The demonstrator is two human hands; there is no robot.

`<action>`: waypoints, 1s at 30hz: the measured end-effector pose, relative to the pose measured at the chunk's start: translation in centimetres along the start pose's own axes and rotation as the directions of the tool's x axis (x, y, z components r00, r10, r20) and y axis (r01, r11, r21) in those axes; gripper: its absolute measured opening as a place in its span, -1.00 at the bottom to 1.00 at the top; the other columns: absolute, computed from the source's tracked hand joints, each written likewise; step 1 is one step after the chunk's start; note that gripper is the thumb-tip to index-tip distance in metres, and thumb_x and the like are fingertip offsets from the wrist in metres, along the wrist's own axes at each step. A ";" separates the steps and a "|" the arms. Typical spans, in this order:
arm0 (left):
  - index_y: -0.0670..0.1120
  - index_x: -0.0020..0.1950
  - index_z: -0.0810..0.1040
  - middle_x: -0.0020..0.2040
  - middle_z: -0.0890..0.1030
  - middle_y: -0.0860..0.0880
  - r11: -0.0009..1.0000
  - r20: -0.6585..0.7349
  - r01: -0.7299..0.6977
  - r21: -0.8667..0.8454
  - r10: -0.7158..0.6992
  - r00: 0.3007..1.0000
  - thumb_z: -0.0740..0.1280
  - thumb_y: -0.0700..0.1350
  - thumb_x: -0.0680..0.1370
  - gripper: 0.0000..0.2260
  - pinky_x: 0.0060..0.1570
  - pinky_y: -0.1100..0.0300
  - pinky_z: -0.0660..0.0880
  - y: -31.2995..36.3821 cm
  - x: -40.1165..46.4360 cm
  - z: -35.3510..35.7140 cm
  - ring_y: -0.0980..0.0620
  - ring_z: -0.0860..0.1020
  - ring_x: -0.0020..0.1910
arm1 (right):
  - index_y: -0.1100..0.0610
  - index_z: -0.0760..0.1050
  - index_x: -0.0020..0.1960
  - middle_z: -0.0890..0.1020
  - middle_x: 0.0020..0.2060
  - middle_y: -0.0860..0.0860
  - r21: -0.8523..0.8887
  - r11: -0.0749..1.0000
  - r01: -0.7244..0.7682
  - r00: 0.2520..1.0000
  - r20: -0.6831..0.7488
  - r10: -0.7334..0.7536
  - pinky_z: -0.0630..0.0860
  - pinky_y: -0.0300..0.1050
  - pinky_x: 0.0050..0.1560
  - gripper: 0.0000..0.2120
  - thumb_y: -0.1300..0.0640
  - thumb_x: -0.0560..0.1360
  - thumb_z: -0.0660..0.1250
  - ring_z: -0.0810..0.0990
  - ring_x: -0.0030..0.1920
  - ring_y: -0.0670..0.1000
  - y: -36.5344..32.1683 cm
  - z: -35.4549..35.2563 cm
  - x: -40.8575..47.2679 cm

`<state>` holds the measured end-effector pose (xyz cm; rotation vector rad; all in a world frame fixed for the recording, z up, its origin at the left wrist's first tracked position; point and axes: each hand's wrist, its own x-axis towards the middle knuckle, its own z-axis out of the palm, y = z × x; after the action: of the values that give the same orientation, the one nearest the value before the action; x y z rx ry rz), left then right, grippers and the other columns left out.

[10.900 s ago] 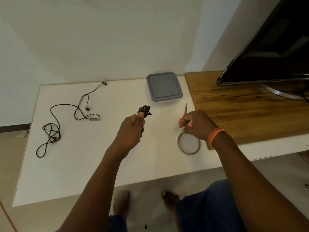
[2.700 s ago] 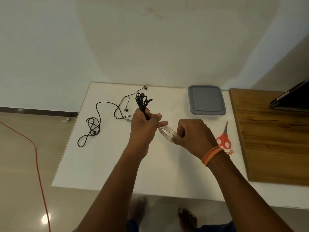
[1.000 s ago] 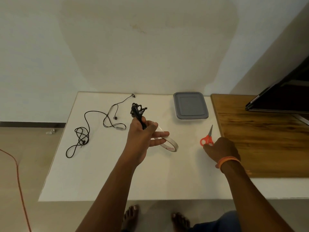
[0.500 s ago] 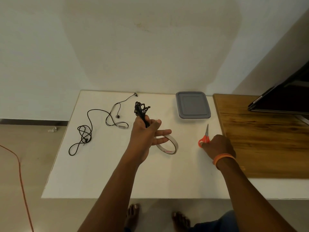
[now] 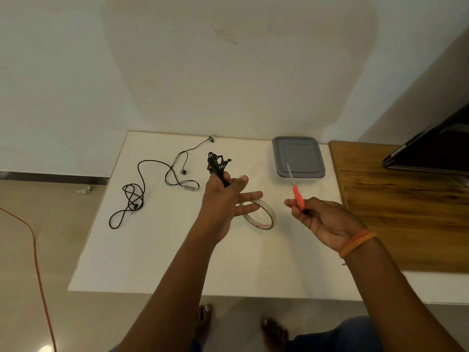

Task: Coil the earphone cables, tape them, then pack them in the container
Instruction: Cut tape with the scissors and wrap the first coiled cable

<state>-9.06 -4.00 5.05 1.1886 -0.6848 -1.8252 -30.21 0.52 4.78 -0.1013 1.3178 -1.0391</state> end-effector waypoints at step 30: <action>-0.05 -0.07 0.34 0.07 0.63 -0.25 0.999 -0.216 -0.040 0.014 0.043 0.975 0.42 -0.20 0.53 -0.76 0.10 -0.22 0.58 -0.5 0.3 0.8 -0.19 0.70 -0.03 | 0.02 0.41 -0.14 0.48 -0.25 -0.07 -0.990 -0.095 0.104 0.817 0.139 -0.559 0.37 -0.25 -0.19 -0.56 -0.38 0.44 0.19 0.50 -0.26 -0.07 7.7 5.7 -4.1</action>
<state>-10.02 -3.99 4.89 1.3463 -0.5897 -1.6294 -20.78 4.95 4.94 -1.5886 2.2439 -0.2004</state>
